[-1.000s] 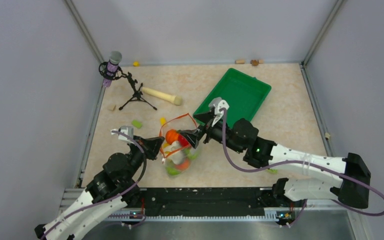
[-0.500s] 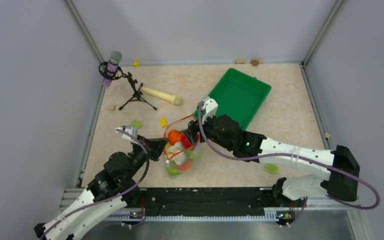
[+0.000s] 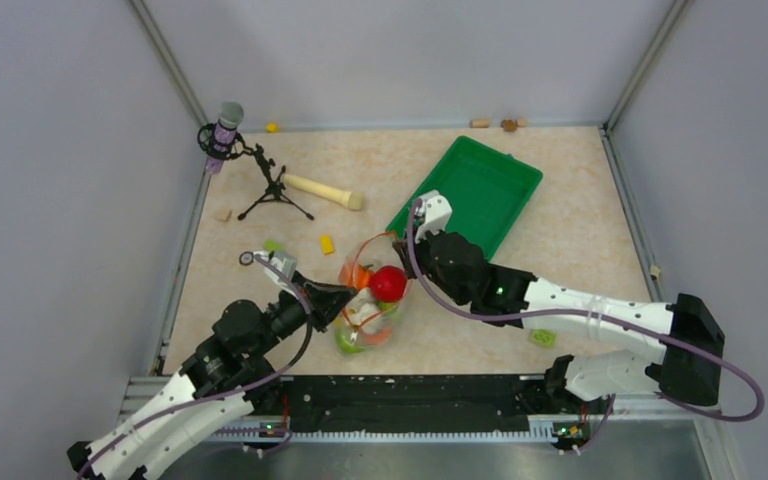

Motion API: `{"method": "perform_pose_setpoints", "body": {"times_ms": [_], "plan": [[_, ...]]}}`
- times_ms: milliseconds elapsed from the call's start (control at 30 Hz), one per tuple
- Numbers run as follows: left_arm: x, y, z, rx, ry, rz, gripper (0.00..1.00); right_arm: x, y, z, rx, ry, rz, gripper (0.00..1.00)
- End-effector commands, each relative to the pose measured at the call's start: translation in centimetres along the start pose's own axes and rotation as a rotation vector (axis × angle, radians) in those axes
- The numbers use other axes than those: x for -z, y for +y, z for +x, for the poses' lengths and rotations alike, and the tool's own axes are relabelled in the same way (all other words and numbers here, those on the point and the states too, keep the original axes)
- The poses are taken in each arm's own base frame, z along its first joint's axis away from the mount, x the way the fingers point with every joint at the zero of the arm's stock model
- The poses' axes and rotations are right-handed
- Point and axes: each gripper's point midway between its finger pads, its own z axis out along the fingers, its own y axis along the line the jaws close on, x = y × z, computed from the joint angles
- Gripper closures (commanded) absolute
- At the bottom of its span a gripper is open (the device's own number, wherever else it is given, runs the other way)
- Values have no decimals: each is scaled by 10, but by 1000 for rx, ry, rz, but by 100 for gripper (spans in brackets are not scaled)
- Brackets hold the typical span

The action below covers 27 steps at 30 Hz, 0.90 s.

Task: Place the food in the zip-top bag and seal the zipper
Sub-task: Adjust the zipper food storage bag at the center of the board.

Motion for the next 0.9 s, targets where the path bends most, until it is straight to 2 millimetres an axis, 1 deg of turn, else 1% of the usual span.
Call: {"method": "perform_pose_setpoints", "body": {"times_ms": [0,67,100,167,200,267,300,367,400,433,500,567,600,633,700,767,867], "plan": [[-4,-35,-15,-19,-19,167,83,20,-16,-33,-60,-112,75,100],[-7,-37,-17,-14,-2,158,51,28,-29,-34,-72,-108,133,100],[-8,-38,-18,-7,6,153,38,32,-36,-33,-75,-100,170,100],[-12,-41,-17,9,28,161,17,41,-49,-34,-82,-86,236,100],[-13,-47,-15,4,51,187,6,45,-53,-34,-79,-76,256,100],[-14,-58,-13,-11,96,235,3,52,-60,-35,-77,-52,291,100],[-15,-62,-17,-12,98,242,3,56,-65,-35,-73,-39,324,100],[-18,-64,-19,-17,93,253,3,66,-80,-31,-66,-2,404,100],[-20,-65,-18,-23,95,263,3,73,-88,-26,-51,29,450,100],[-20,-71,-22,-39,76,297,3,79,-96,-24,-51,44,491,100],[-16,-81,-17,-88,88,379,3,90,-109,-23,-58,63,560,100],[-5,-98,-12,-176,109,513,3,97,-120,-23,-72,81,606,100],[-1,-103,-10,-217,105,562,3,99,-125,-24,-85,86,623,100],[0,-103,-8,-244,90,580,3,100,-128,-24,-98,92,631,100],[-6,-93,-4,-274,62,549,3,99,-131,-21,-118,108,633,100],[-12,-81,7,-285,71,515,3,98,-137,-16,-140,129,645,100],[-17,-76,27,-298,116,541,3,95,-145,-6,-177,161,670,100]]}}
